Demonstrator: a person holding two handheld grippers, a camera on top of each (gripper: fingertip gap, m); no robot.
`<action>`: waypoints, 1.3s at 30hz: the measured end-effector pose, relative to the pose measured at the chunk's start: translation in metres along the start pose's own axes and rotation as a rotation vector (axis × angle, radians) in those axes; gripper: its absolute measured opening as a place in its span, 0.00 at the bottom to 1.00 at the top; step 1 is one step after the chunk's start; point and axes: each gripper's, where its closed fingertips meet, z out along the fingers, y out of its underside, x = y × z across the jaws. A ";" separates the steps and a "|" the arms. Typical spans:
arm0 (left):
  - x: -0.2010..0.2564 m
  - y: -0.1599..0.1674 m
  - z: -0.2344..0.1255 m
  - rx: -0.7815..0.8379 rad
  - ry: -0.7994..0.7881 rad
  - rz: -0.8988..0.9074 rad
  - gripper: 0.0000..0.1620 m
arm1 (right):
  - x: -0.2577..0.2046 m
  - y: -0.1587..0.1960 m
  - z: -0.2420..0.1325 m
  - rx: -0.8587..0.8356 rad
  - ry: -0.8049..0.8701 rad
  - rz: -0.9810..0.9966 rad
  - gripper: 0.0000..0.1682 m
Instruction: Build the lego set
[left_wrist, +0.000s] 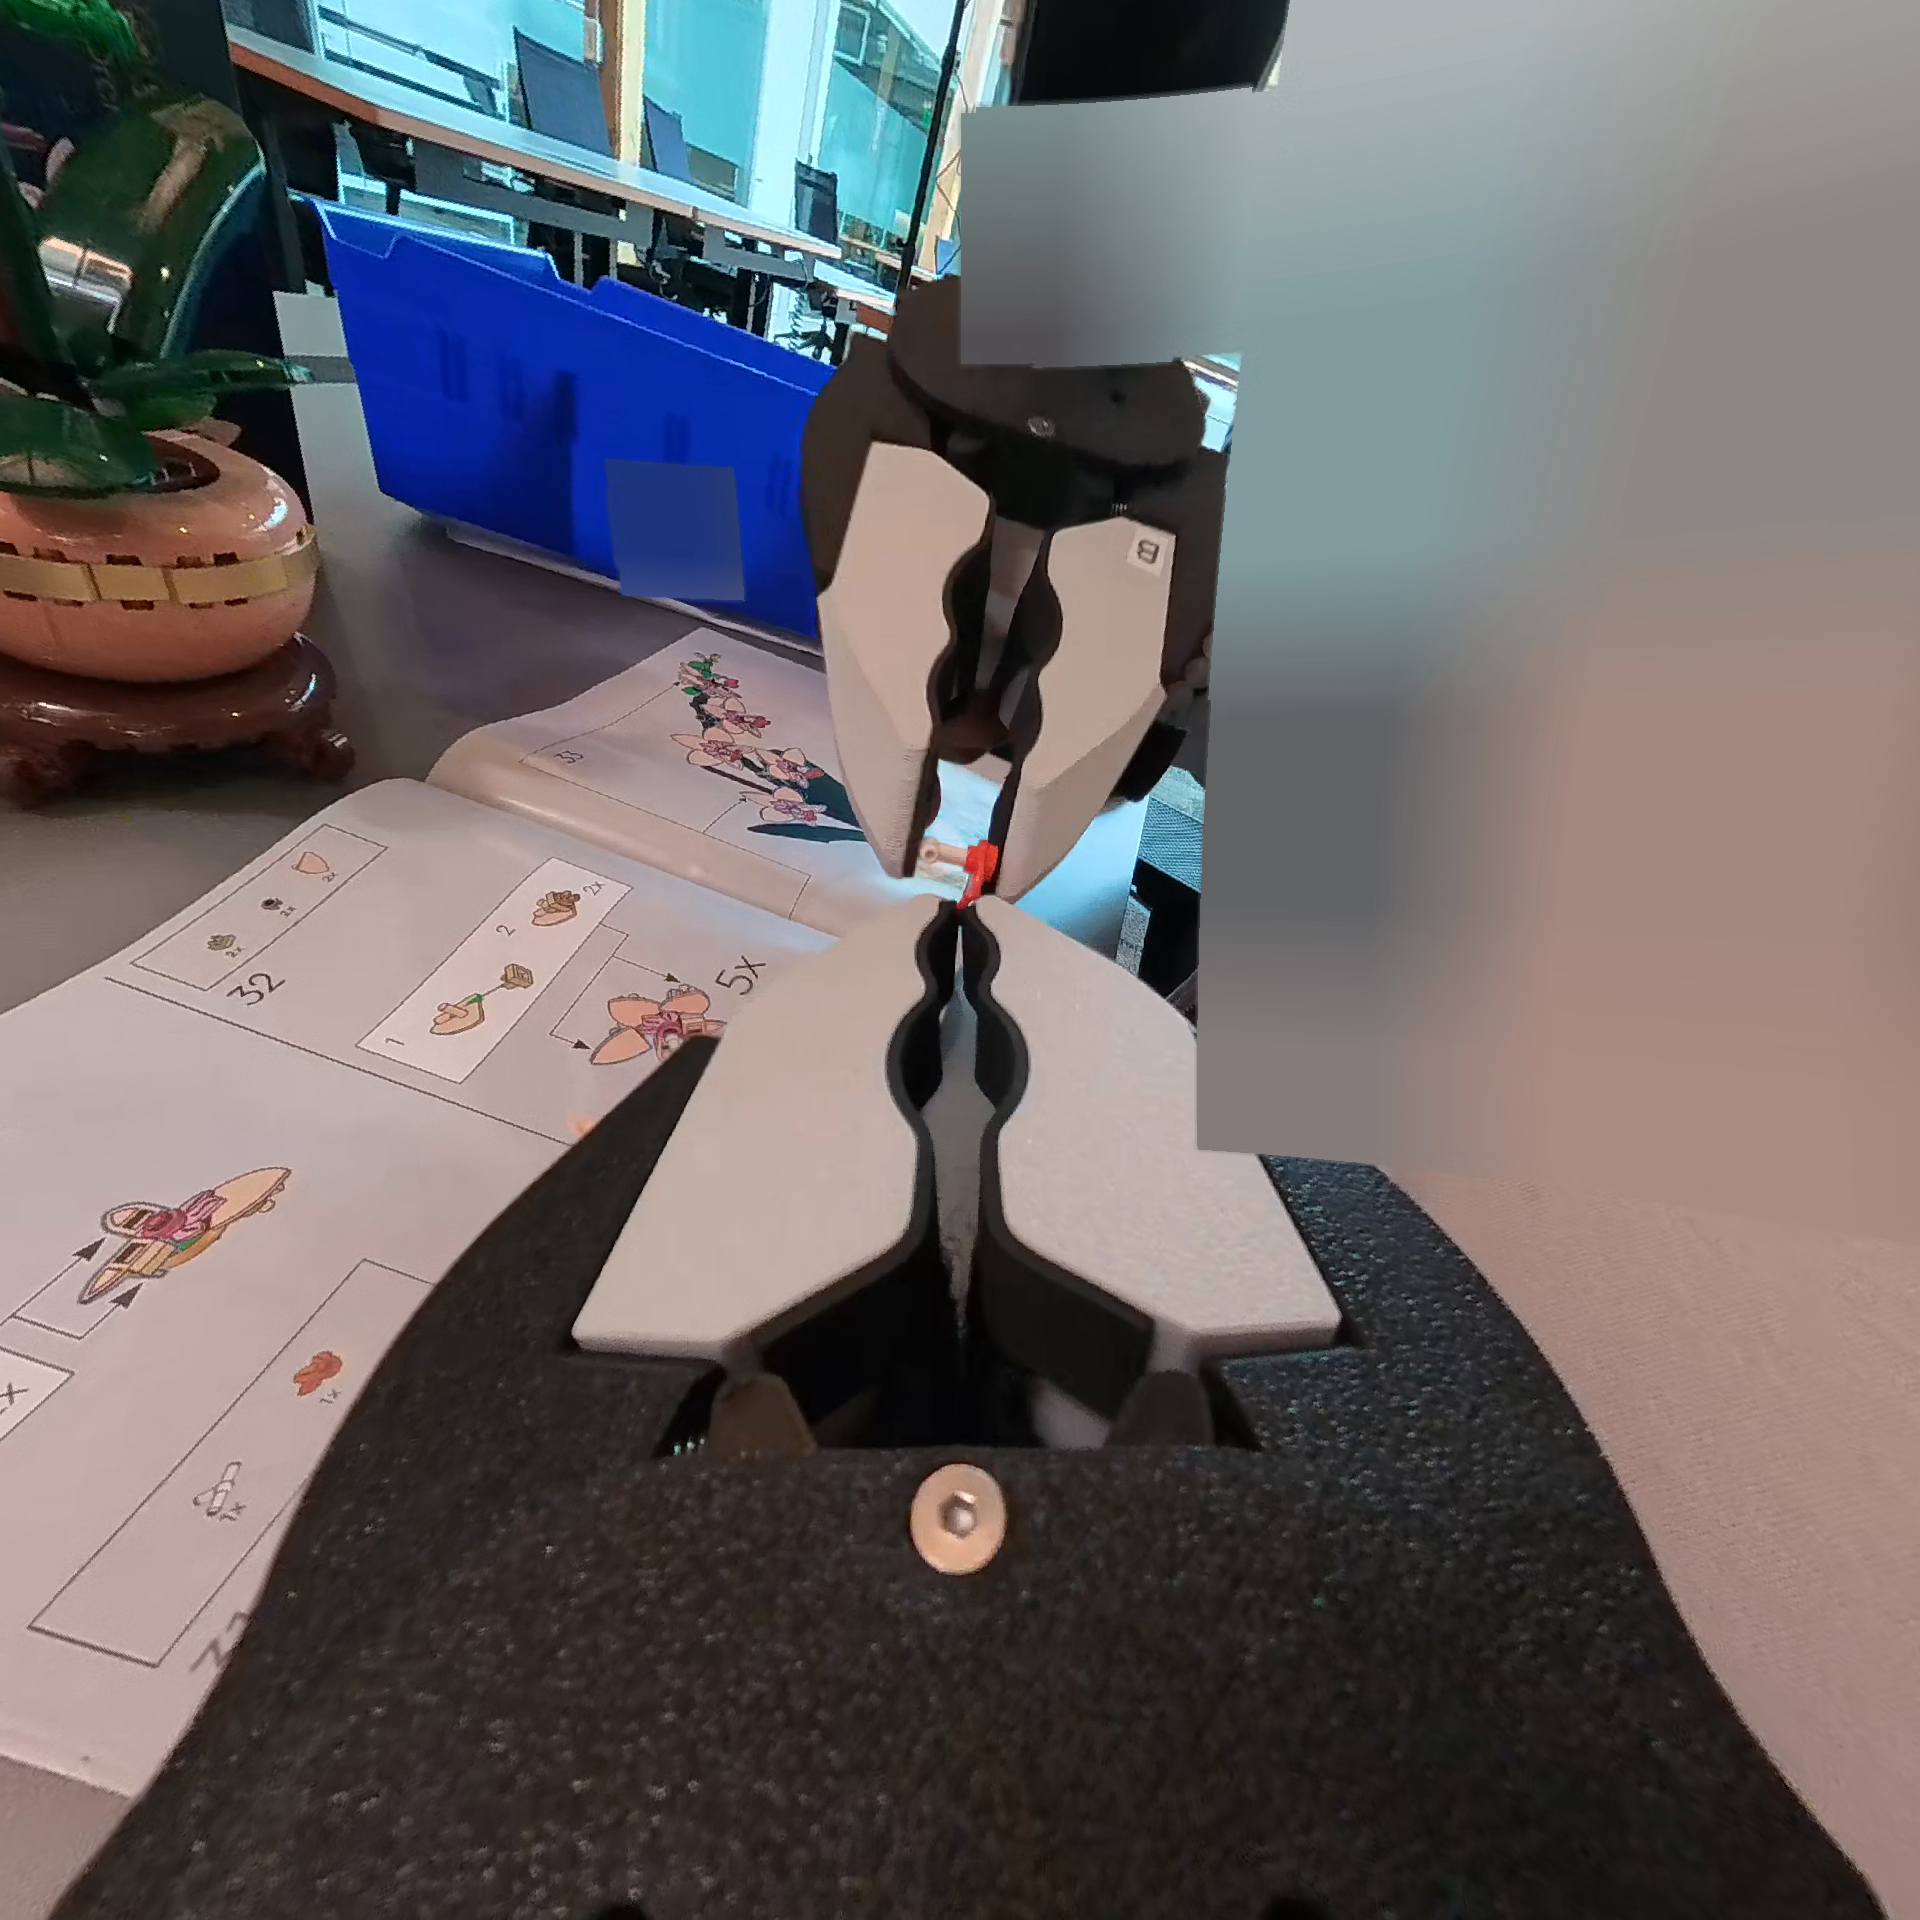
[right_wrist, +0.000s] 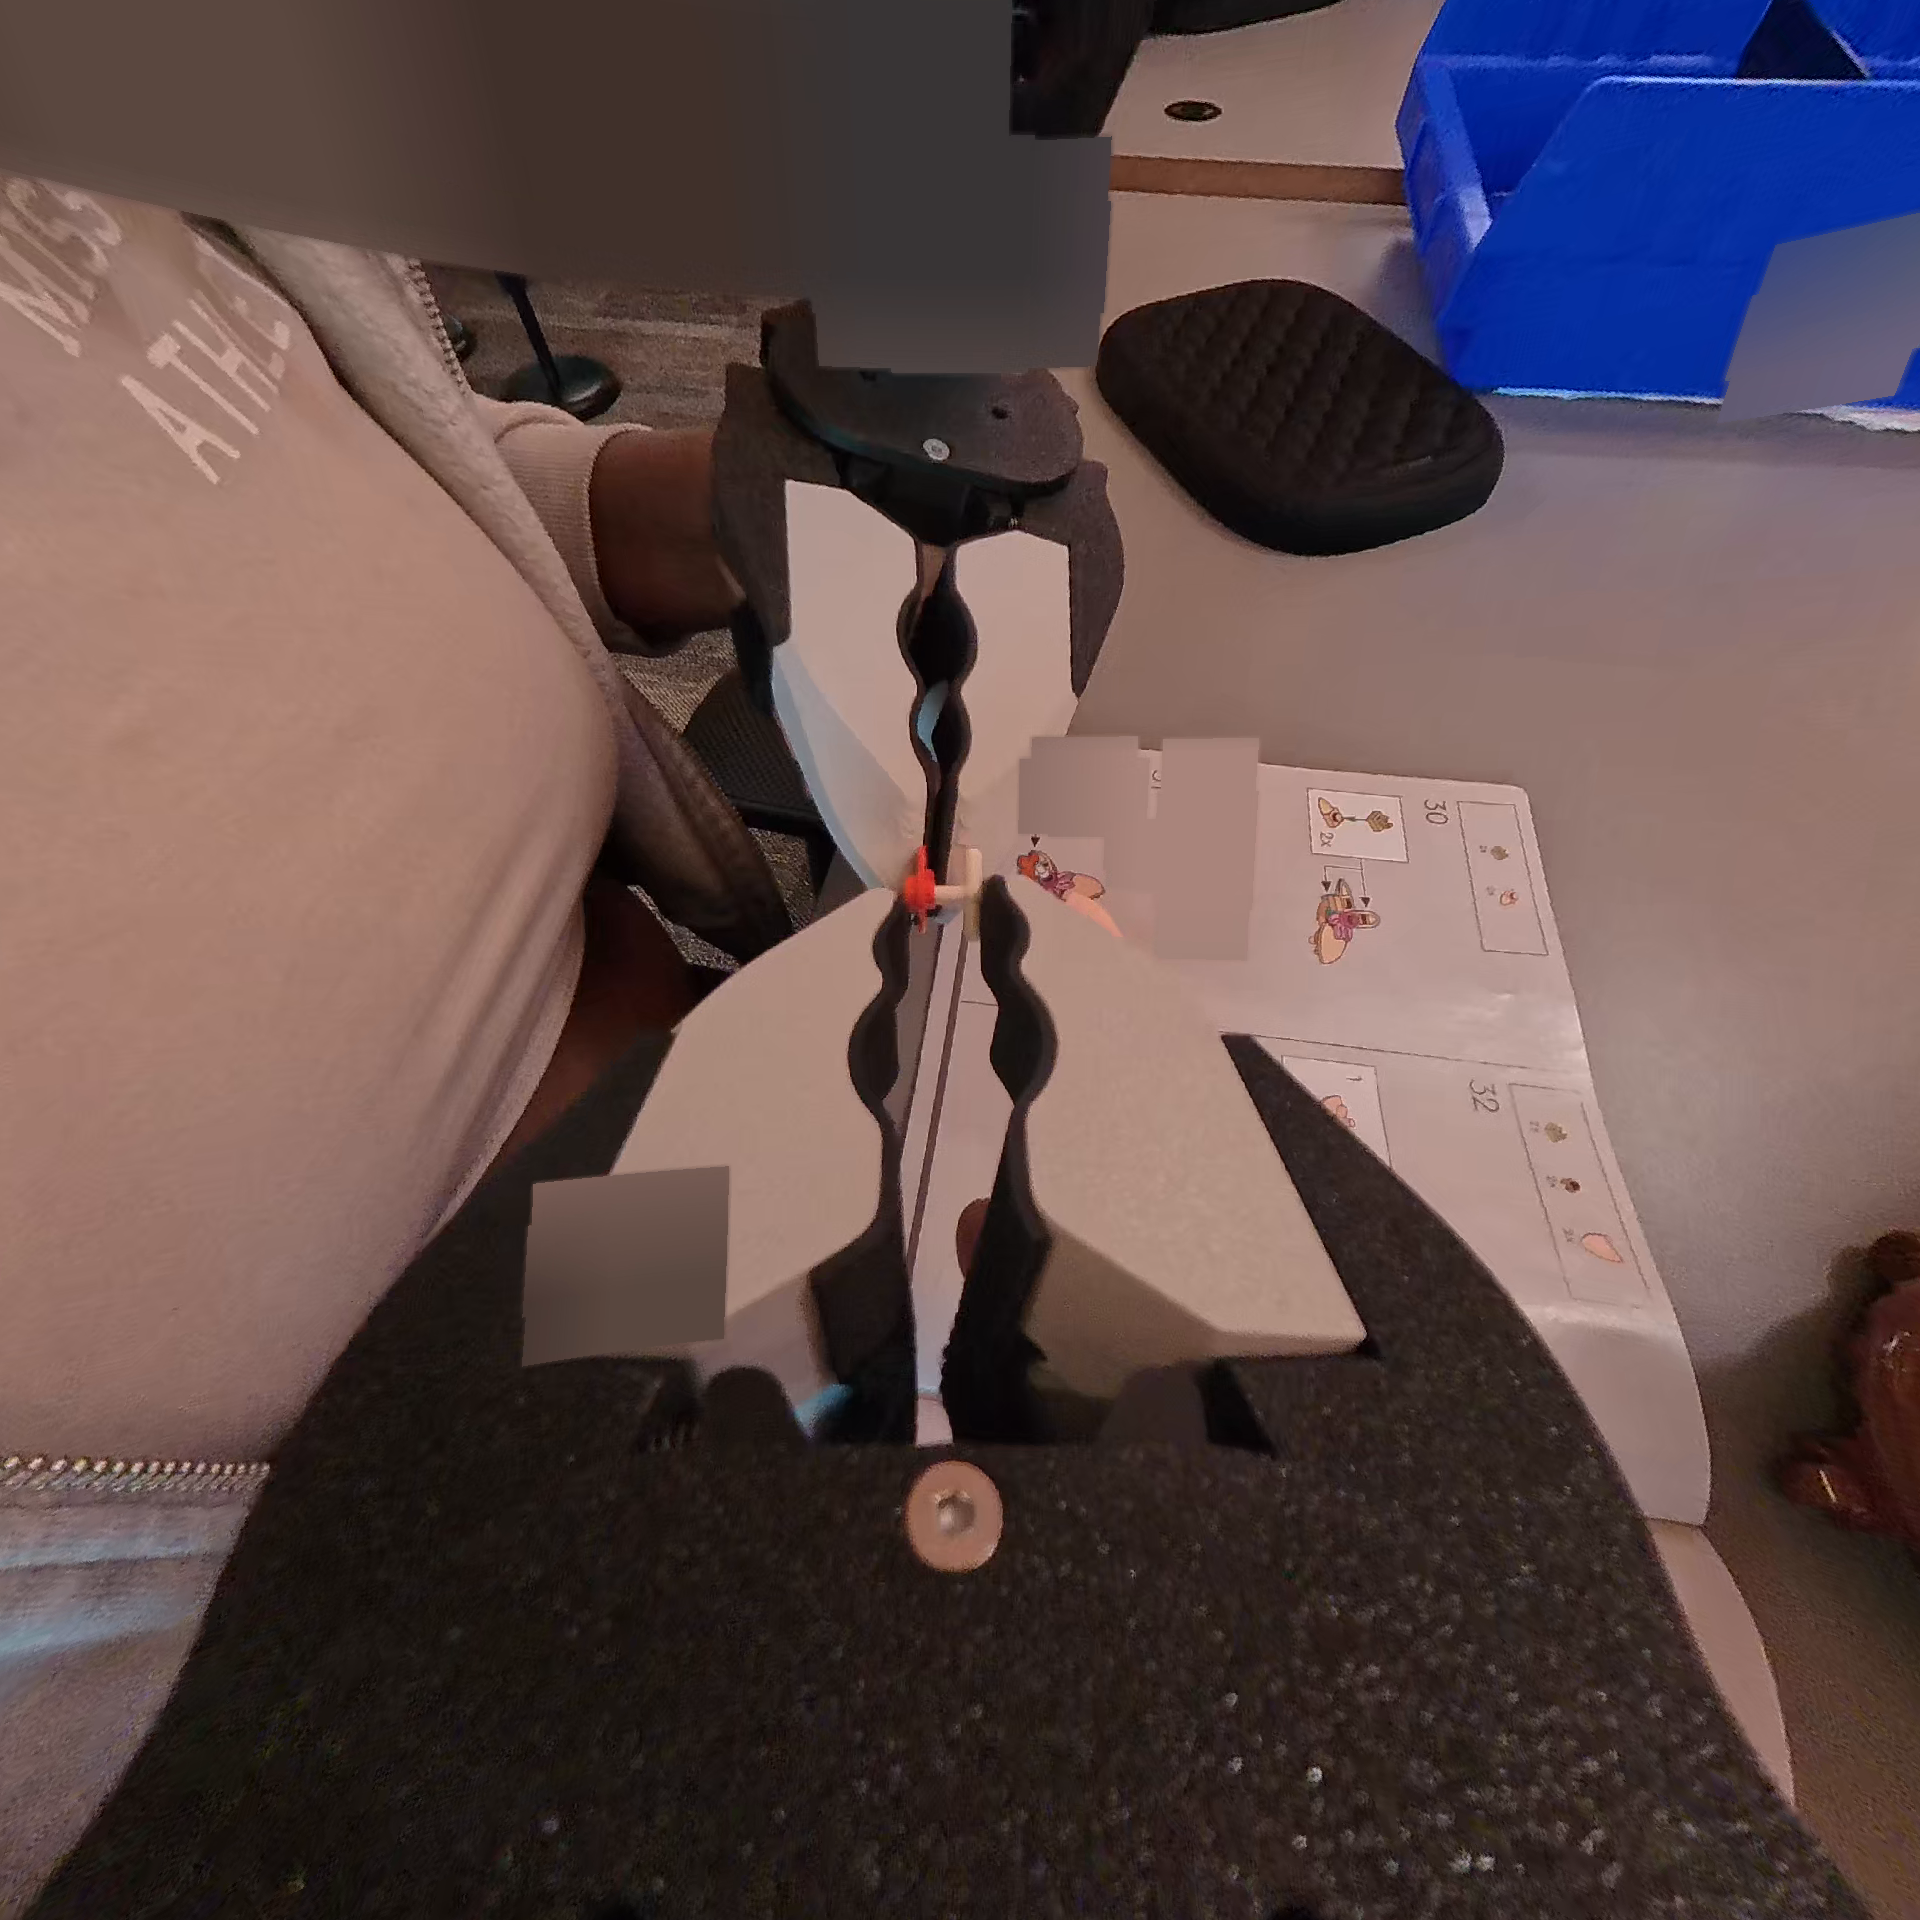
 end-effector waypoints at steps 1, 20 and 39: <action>0.000 0.001 0.000 -0.002 -0.001 -0.006 0.00 | 0.000 0.001 0.000 -0.004 0.001 -0.001 0.08; 0.002 0.017 0.005 -0.099 0.026 -0.088 0.00 | -0.006 0.017 0.002 -0.113 -0.003 -0.067 0.11; 0.001 0.022 0.007 -0.127 0.003 -0.075 0.00 | -0.005 0.020 0.004 -0.096 0.039 -0.114 0.07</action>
